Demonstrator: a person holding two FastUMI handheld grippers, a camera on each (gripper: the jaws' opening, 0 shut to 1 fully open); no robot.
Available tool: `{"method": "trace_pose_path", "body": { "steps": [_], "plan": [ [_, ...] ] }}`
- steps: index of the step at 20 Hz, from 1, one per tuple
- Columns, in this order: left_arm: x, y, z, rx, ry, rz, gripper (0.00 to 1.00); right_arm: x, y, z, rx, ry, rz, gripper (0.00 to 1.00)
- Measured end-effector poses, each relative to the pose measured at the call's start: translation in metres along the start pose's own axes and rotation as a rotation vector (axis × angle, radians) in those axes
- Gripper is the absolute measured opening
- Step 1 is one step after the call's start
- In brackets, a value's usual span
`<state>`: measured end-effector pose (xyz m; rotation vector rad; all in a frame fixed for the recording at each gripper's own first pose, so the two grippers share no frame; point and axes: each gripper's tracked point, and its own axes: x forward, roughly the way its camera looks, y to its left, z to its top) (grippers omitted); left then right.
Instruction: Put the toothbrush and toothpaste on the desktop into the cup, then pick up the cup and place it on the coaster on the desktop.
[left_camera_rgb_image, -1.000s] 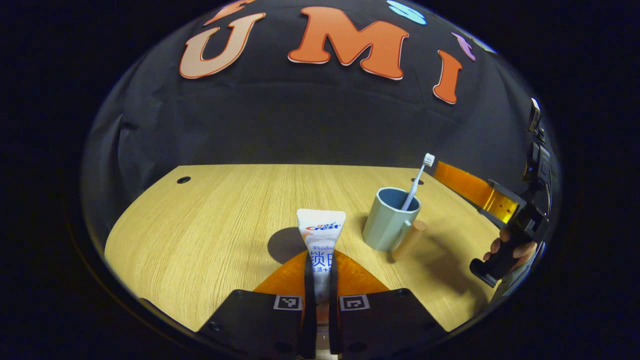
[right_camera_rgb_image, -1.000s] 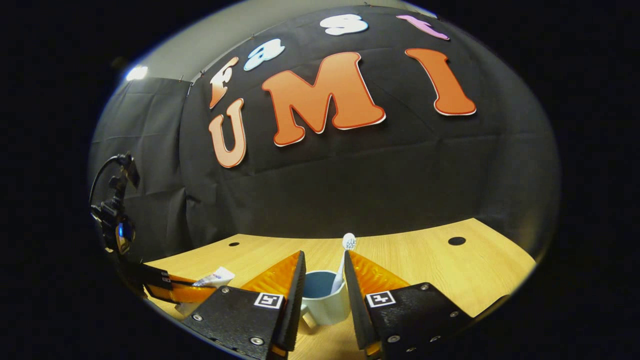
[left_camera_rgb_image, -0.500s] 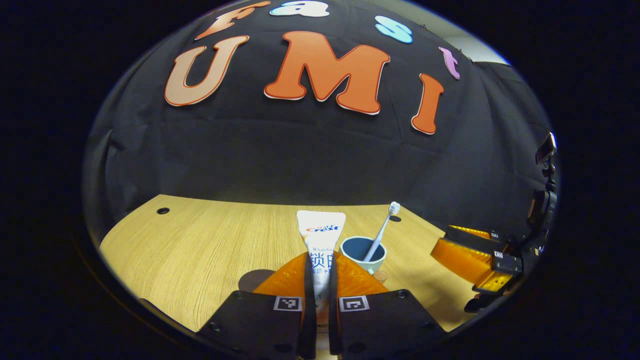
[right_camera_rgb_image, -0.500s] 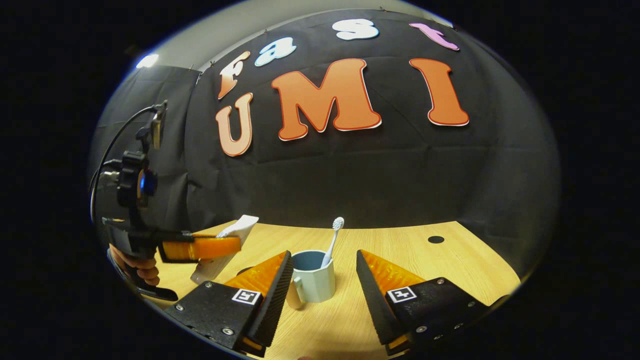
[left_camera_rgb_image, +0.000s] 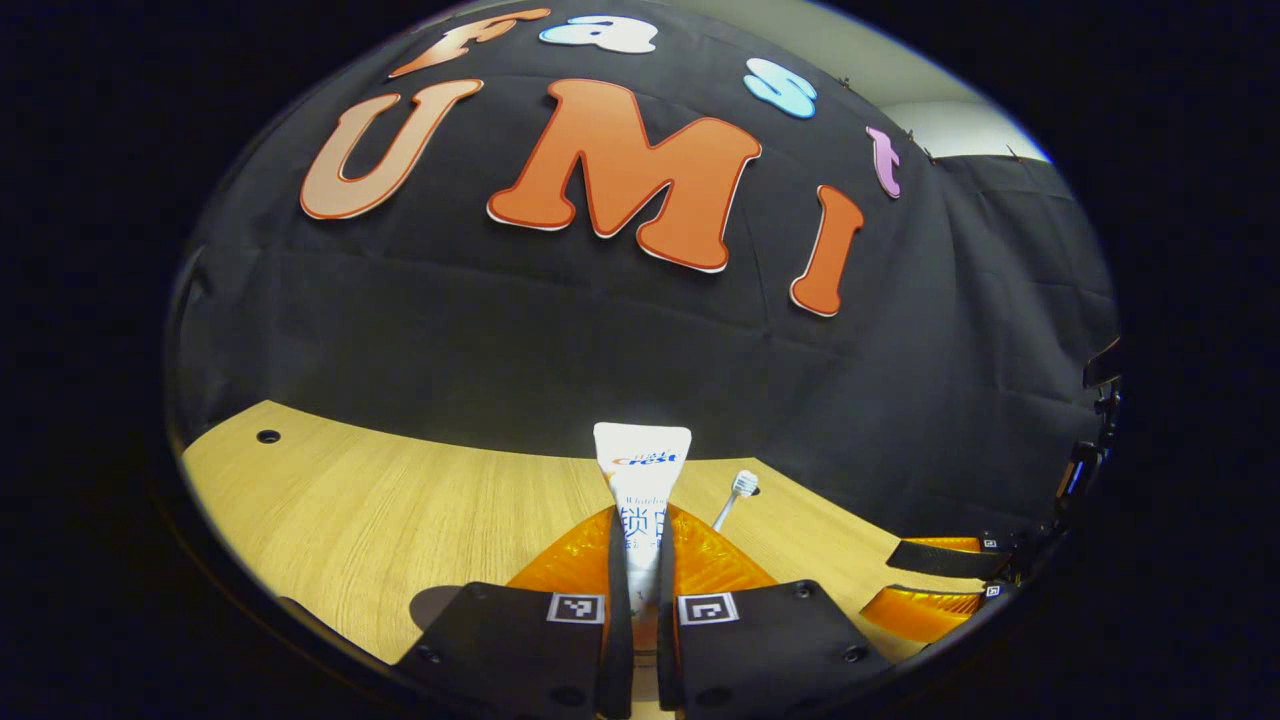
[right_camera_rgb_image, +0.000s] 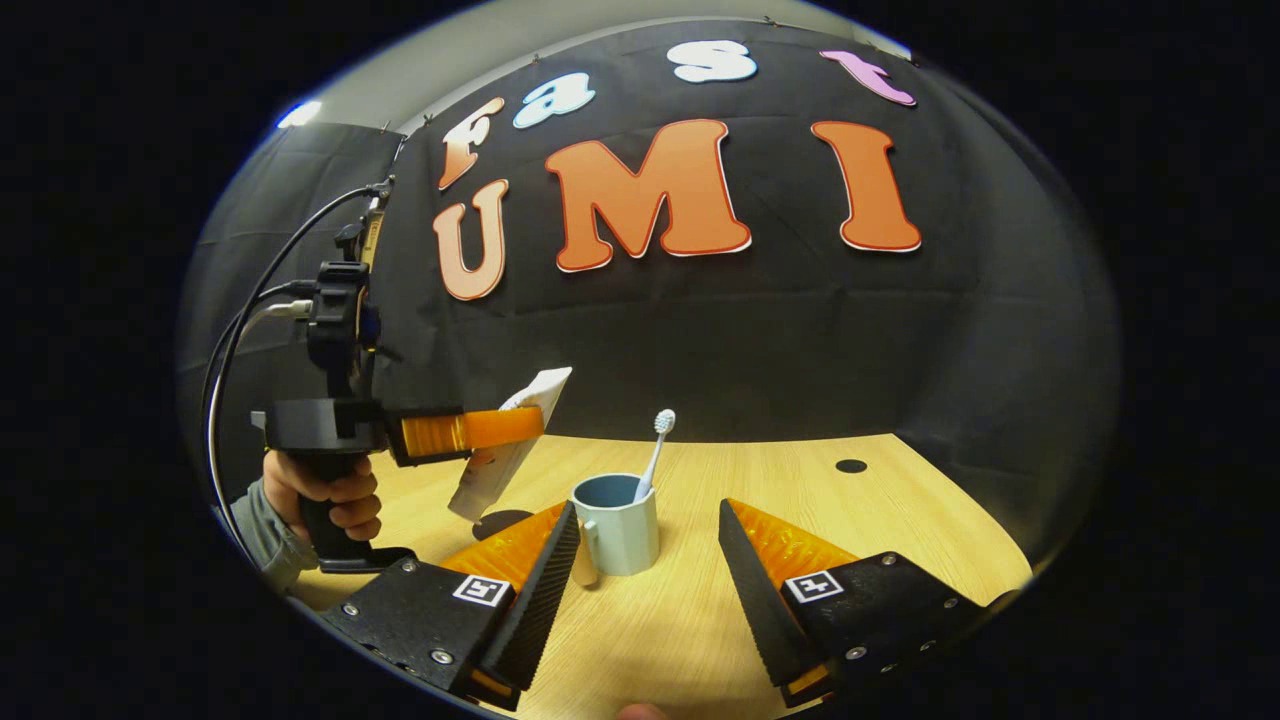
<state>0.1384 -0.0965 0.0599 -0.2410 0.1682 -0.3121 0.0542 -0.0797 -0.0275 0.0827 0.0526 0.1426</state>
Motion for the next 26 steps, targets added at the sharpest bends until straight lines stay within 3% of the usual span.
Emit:
{"method": "trace_pose_path", "body": {
  "steps": [14, 26],
  "plan": [
    [0.059, -0.032, 0.022, -0.010, -0.163, -0.133, 0.13, -0.026, -0.017, 0.000, -0.038, 0.013, -0.048, 0.85],
    [0.099, -0.029, -0.022, -0.027, -0.090, -0.173, 0.14, -0.015, -0.021, -0.015, -0.051, 0.065, -0.064, 0.85]
  ]
}}
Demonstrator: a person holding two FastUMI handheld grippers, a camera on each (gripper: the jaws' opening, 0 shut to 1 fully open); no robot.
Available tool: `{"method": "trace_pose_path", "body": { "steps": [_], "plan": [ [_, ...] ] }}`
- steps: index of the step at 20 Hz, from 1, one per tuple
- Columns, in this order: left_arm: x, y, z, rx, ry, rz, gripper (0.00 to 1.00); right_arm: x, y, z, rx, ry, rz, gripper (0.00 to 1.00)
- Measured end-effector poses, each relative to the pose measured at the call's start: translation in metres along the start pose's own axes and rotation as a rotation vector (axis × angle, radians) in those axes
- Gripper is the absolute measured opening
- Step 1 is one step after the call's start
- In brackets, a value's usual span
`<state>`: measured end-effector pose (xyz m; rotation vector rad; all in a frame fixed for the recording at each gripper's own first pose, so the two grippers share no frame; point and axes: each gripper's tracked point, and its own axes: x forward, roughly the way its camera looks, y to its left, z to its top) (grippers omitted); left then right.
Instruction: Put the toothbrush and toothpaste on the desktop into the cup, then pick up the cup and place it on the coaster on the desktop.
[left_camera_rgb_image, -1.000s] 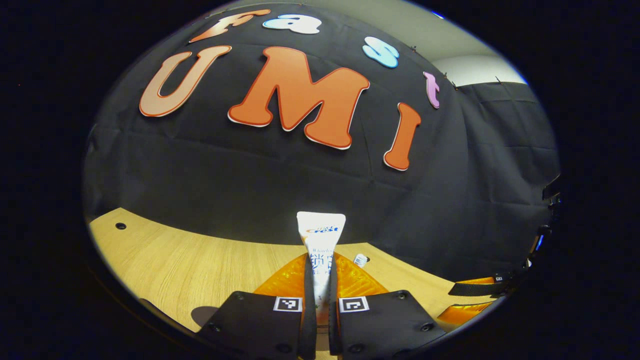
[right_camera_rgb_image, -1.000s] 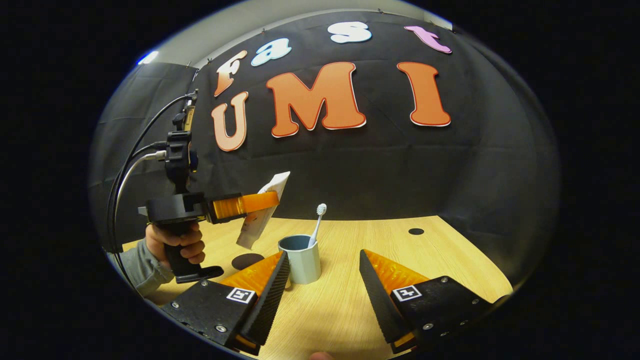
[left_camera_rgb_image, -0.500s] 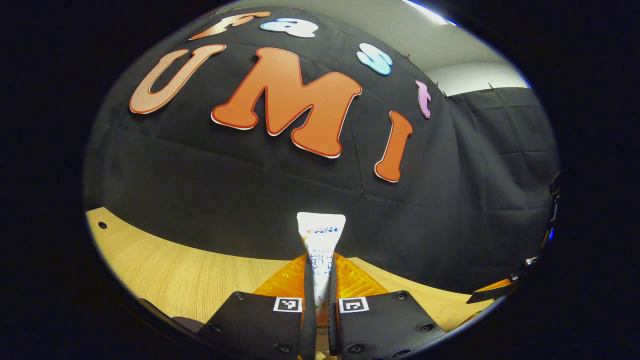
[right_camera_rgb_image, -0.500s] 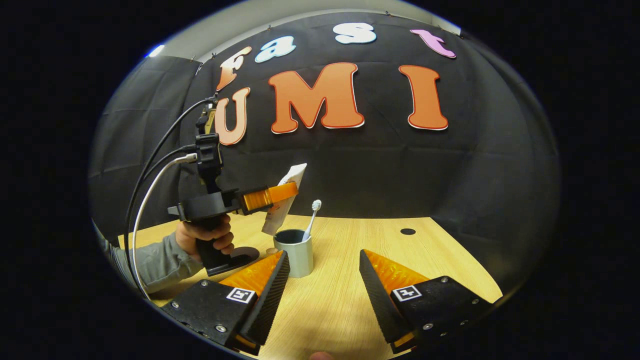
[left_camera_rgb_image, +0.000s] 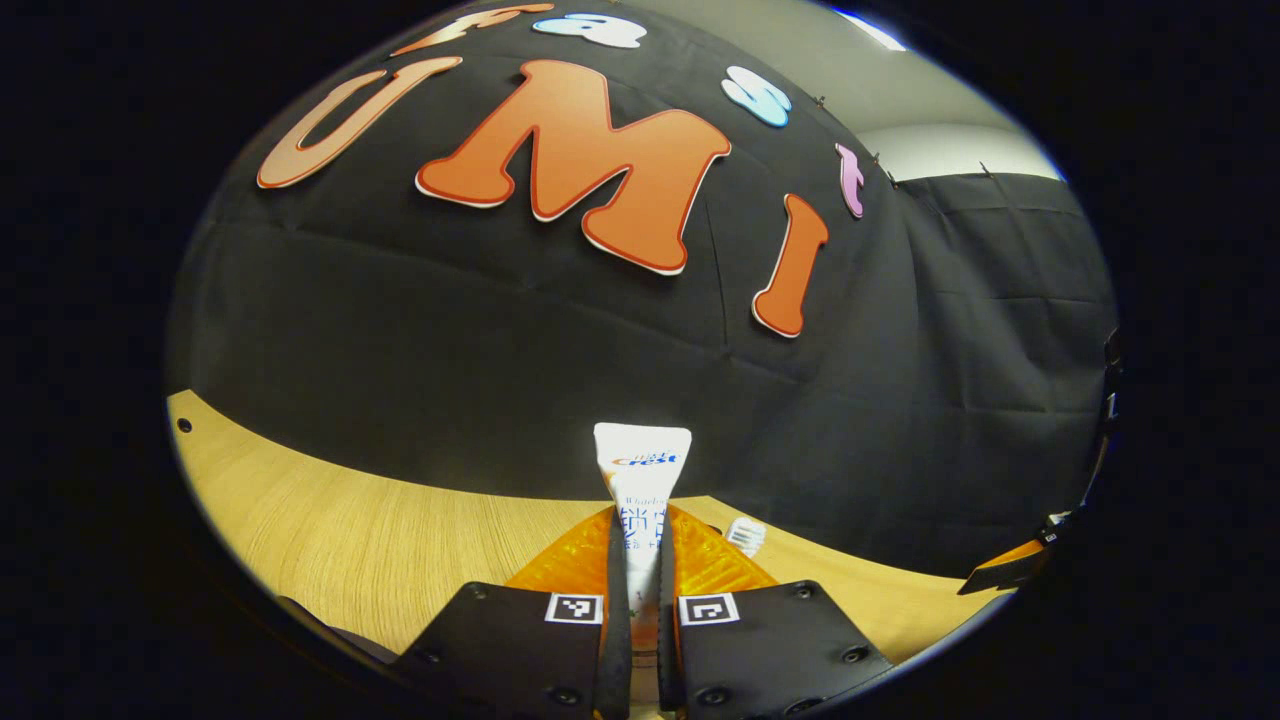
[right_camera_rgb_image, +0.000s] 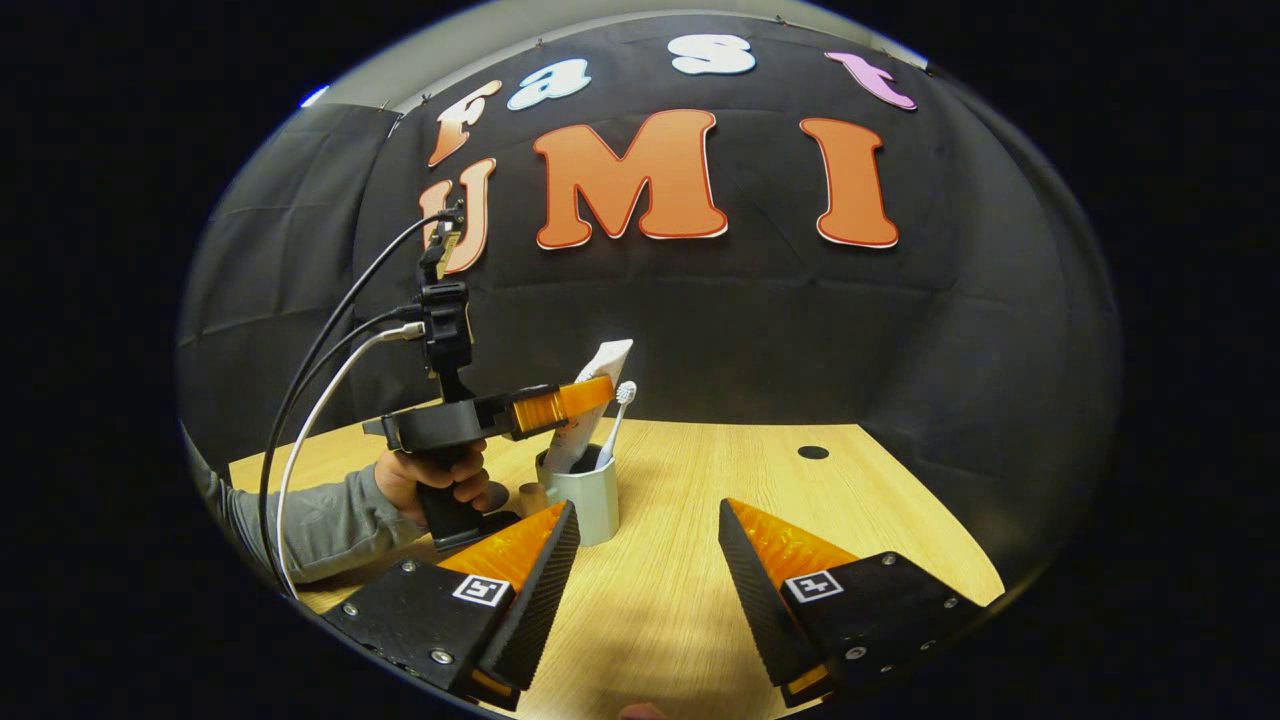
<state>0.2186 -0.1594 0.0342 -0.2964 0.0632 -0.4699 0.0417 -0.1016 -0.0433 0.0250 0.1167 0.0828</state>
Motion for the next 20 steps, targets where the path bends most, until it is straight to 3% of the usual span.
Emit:
{"method": "trace_pose_path", "body": {
  "steps": [3, 11, 14, 17, 19, 20],
  "plan": [
    [-0.005, -0.001, -0.007, 0.012, 0.036, -0.006, 0.18, 0.006, 0.007, -0.003, 0.000, 0.014, 0.004, 0.85],
    [-0.042, 0.001, -0.026, 0.171, 0.149, -0.007, 0.28, 0.020, 0.042, -0.008, -0.025, 0.054, 0.029, 0.85],
    [-0.060, 0.001, -0.033, 0.232, 0.207, -0.010, 0.43, 0.026, 0.054, -0.007, -0.041, 0.071, 0.034, 0.85],
    [-0.077, 0.004, -0.006, 0.269, 0.163, 0.006, 0.55, 0.031, 0.064, -0.002, -0.064, 0.082, 0.037, 0.85],
    [-0.092, 0.005, 0.009, 0.297, 0.150, 0.014, 0.56, 0.036, 0.070, -0.002, -0.081, 0.098, 0.036, 0.85],
    [-0.099, 0.007, 0.016, 0.308, 0.143, 0.024, 0.64, 0.039, 0.073, -0.001, -0.093, 0.107, 0.034, 0.85]
  ]
}}
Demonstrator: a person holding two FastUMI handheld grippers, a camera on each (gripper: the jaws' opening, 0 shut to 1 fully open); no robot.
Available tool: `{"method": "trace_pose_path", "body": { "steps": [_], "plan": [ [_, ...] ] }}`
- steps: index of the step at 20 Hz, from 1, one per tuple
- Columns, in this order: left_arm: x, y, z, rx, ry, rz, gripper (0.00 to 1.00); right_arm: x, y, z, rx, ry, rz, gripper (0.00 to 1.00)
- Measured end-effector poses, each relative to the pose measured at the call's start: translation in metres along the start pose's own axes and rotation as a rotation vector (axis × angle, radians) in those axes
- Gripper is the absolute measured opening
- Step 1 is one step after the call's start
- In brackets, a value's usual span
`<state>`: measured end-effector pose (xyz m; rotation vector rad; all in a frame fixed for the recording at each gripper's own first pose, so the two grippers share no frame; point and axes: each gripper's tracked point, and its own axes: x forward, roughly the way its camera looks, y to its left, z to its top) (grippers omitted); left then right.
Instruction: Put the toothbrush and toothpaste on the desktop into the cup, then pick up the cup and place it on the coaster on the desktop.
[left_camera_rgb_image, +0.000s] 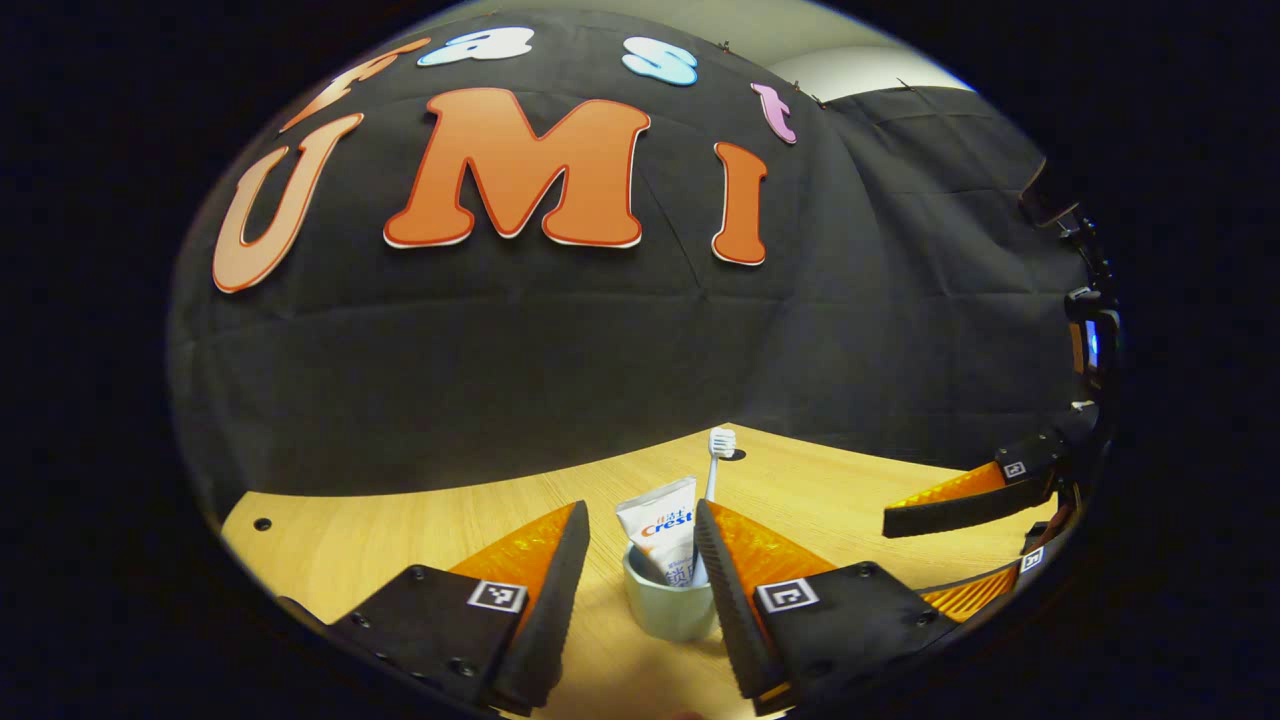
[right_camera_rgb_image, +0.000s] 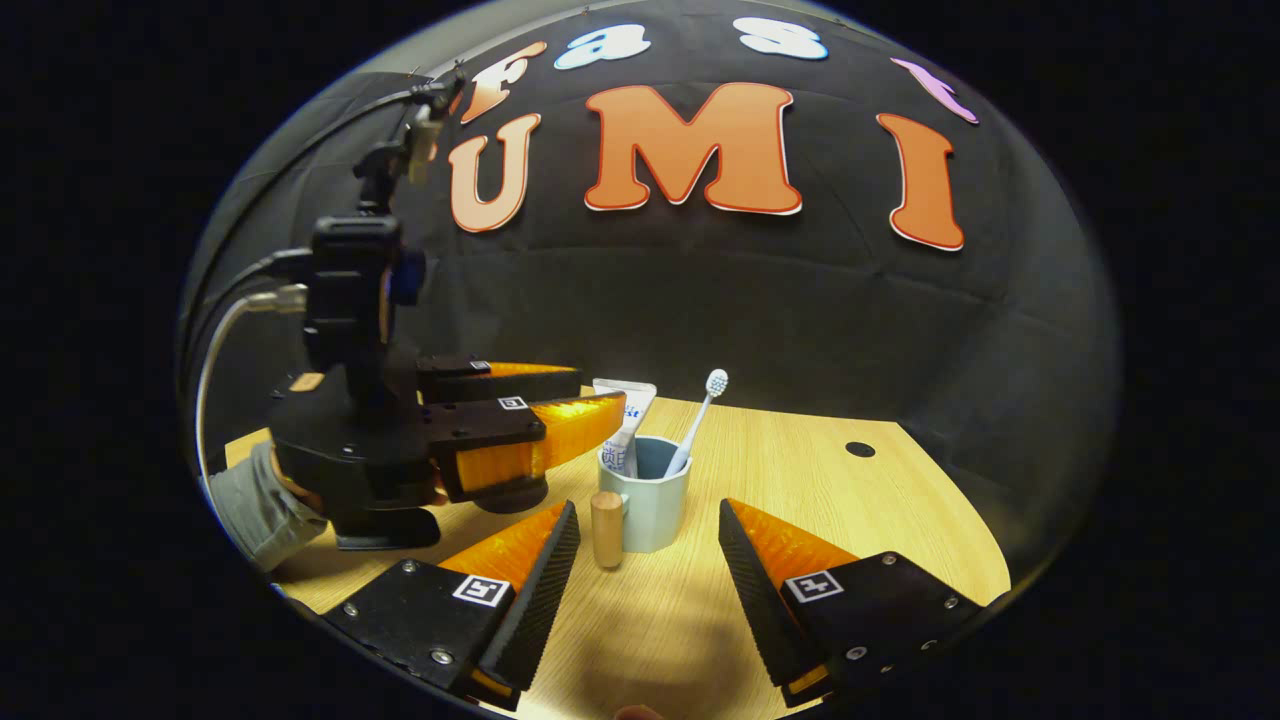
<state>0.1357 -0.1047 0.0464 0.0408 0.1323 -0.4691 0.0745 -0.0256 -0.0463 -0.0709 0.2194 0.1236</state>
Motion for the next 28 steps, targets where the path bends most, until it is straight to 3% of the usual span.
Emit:
{"method": "trace_pose_path", "body": {
  "steps": [2, 8, 15, 24, 28],
  "plan": [
    [-0.016, 0.009, 0.004, 0.014, 0.006, 0.029, 0.78, 0.006, 0.004, 0.003, -0.024, 0.016, -0.007, 0.85],
    [-0.064, 0.046, 0.010, 0.012, 0.011, 0.134, 0.98, 0.033, 0.011, -0.001, -0.043, 0.124, -0.026, 0.86],
    [-0.110, 0.084, -0.003, 0.023, 0.043, 0.240, 0.99, 0.047, 0.004, -0.009, -0.082, 0.306, -0.080, 0.87],
    [-0.172, 0.140, -0.027, -0.029, 0.068, 0.347, 0.99, 0.051, 0.008, -0.029, 0.037, 0.571, -0.088, 0.79],
    [-0.196, 0.161, -0.032, -0.055, 0.073, 0.384, 0.99, 0.053, 0.008, -0.045, 0.032, 0.670, -0.110, 0.78]
  ]
}}
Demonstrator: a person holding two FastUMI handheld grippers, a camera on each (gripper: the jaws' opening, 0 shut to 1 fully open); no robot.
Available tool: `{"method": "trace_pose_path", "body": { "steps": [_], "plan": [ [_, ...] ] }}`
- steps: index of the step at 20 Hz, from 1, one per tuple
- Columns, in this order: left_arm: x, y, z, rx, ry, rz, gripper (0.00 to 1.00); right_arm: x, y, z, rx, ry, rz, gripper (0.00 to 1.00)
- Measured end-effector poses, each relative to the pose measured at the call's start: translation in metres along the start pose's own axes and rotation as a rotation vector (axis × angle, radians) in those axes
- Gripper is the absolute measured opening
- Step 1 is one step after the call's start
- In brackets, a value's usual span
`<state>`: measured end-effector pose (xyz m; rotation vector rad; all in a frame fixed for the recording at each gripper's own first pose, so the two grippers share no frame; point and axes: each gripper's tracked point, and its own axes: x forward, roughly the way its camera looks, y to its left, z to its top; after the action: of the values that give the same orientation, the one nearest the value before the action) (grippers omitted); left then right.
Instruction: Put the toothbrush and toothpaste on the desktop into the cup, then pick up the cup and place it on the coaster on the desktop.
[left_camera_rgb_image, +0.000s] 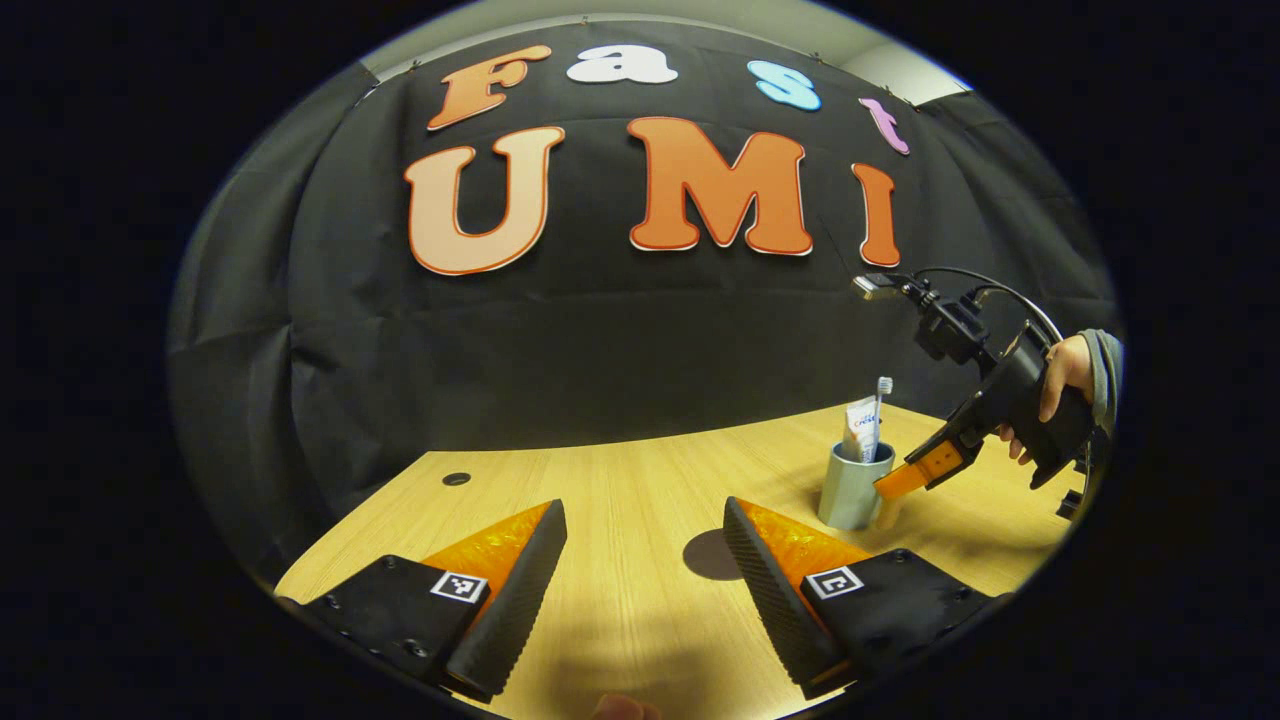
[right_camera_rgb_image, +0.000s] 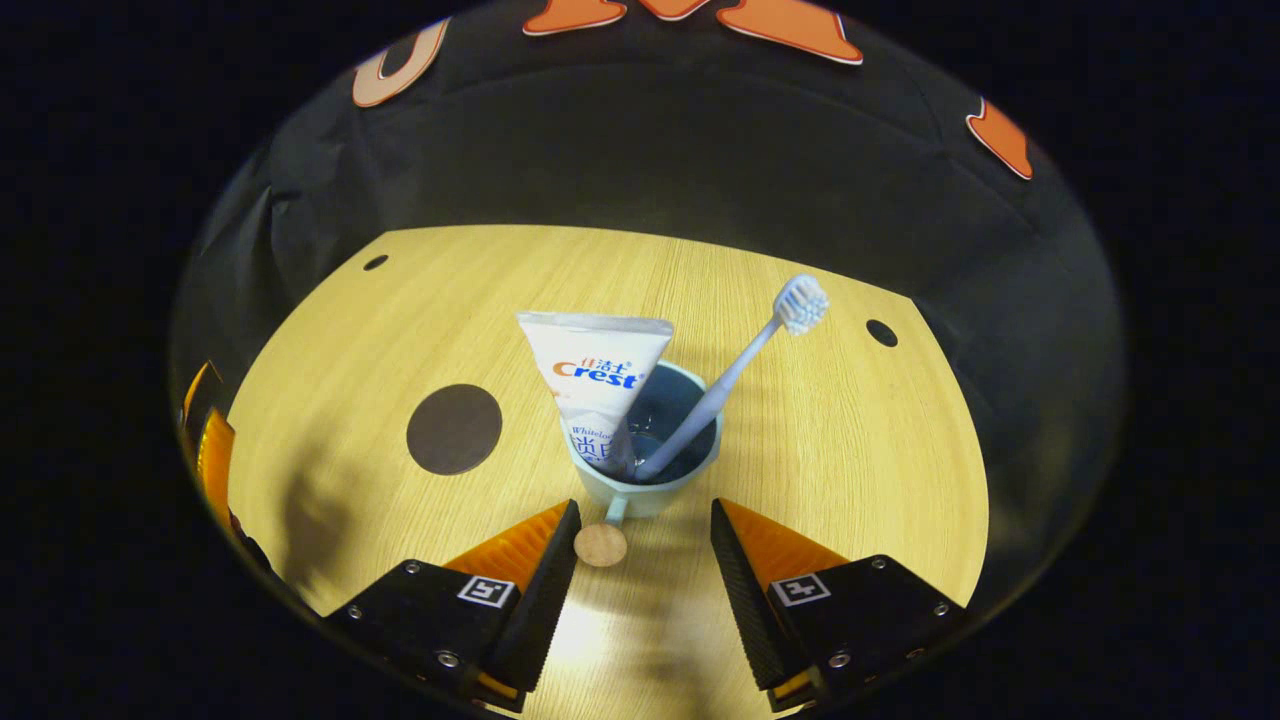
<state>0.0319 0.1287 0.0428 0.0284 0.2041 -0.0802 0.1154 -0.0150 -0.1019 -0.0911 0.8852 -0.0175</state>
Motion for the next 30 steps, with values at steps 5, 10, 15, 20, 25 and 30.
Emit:
{"method": "trace_pose_path", "body": {
  "steps": [5, 10, 15, 20, 25, 30],
  "plan": [
    [-0.012, 0.015, -0.008, -0.003, 0.008, 0.021, 0.99, 0.015, 0.008, -0.009, 0.001, 0.100, 0.000, 0.66],
    [-0.020, 0.024, -0.019, -0.026, 0.031, 0.027, 1.00, 0.028, 0.014, -0.016, 0.069, 0.139, 0.011, 0.31],
    [-0.027, 0.031, -0.026, -0.040, 0.054, 0.039, 0.99, 0.026, 0.013, -0.012, 0.067, 0.112, 0.016, 0.23],
    [-0.036, 0.035, -0.030, -0.051, 0.067, 0.052, 1.00, 0.024, 0.015, -0.005, 0.077, 0.073, 0.056, 0.22],
    [-0.042, 0.043, -0.030, -0.057, 0.069, 0.075, 1.00, 0.029, 0.019, -0.006, 0.048, 0.044, 0.102, 0.22],
    [-0.052, 0.050, -0.030, -0.063, 0.064, 0.091, 1.00, 0.027, 0.019, -0.001, -0.010, 0.023, 0.147, 0.22]
  ]
}}
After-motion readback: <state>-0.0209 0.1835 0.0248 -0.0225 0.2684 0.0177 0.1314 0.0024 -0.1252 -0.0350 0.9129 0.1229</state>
